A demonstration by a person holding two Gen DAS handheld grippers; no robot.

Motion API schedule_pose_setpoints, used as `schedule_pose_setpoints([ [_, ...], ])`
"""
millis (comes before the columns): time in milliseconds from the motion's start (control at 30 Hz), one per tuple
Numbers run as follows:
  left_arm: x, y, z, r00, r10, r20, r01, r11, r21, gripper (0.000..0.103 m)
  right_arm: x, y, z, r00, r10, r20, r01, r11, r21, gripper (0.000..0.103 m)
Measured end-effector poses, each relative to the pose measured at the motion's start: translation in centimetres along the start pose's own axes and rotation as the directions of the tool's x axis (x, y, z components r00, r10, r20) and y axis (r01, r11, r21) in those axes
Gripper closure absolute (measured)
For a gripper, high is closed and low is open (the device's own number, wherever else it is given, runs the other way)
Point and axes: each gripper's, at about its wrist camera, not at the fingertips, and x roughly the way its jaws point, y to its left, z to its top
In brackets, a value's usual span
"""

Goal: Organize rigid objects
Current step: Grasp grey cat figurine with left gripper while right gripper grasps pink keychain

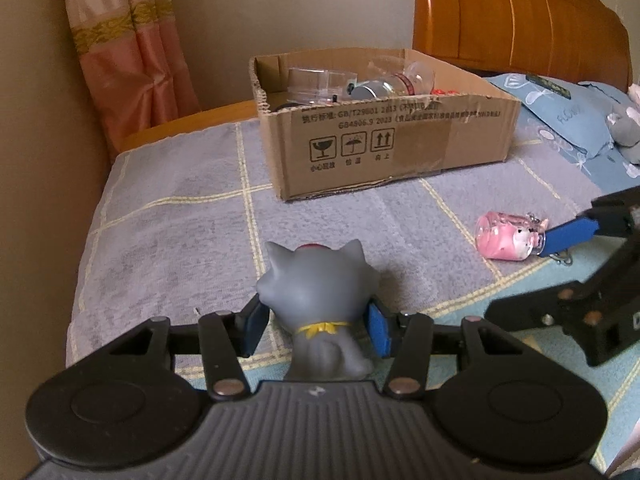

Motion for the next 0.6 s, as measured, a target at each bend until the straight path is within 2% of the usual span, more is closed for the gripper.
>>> schedule_pose_setpoints([
  [167,0.1,0.8,-0.2,1.0,-0.009,-0.003,0.009,1.0,-0.029,0.052,0.8,0.0,1.0,1.0,-0.017,0.009,0.017,1.0,-0.003,0.0],
  [400,0.2,1.2,-0.3,1.0,-0.02,-0.005,0.02,0.999,-0.035,0.052,2.4,0.6,2.3,0.996,-0.08,0.036,0.081,0.997,-0.011,0.001],
  [500,0.2,1.2,-0.3,1.0,-0.02,-0.006,0.02,0.999,-0.033,0.052,2.8,1.0,2.6,0.989,-0.136,0.053,0.138,0.99,-0.023,0.007],
  [600,0.3,1.3,-0.3,1.0,-0.022,-0.004,0.022,0.999,-0.031,0.052,3.0,1.4,2.8,0.979,-0.191,0.063,0.194,0.981,-0.031,0.018],
])
